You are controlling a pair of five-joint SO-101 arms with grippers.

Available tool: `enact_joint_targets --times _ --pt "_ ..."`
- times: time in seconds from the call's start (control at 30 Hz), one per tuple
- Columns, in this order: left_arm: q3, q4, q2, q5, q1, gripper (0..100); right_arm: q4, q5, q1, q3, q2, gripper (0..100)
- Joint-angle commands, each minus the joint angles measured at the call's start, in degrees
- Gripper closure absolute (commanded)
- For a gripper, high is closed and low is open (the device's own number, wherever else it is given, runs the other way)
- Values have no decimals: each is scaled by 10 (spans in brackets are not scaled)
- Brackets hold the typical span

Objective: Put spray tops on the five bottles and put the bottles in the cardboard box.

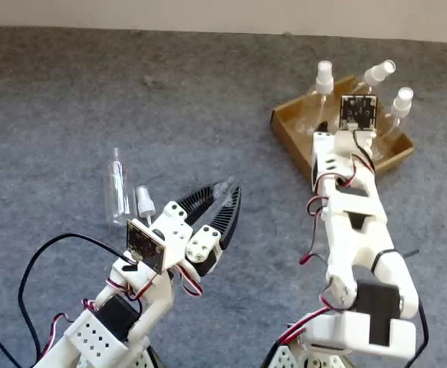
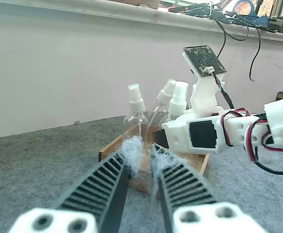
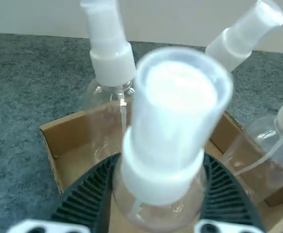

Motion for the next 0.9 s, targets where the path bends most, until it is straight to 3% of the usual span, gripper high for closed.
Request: enact_joint_targets --times 0.0,0.87 --pt "13 -13 3 -2 -7 995 -16 6 9 -60 15 825" --pt "14 -13 3 -2 -6 995 -15 6 10 -124 135 824"
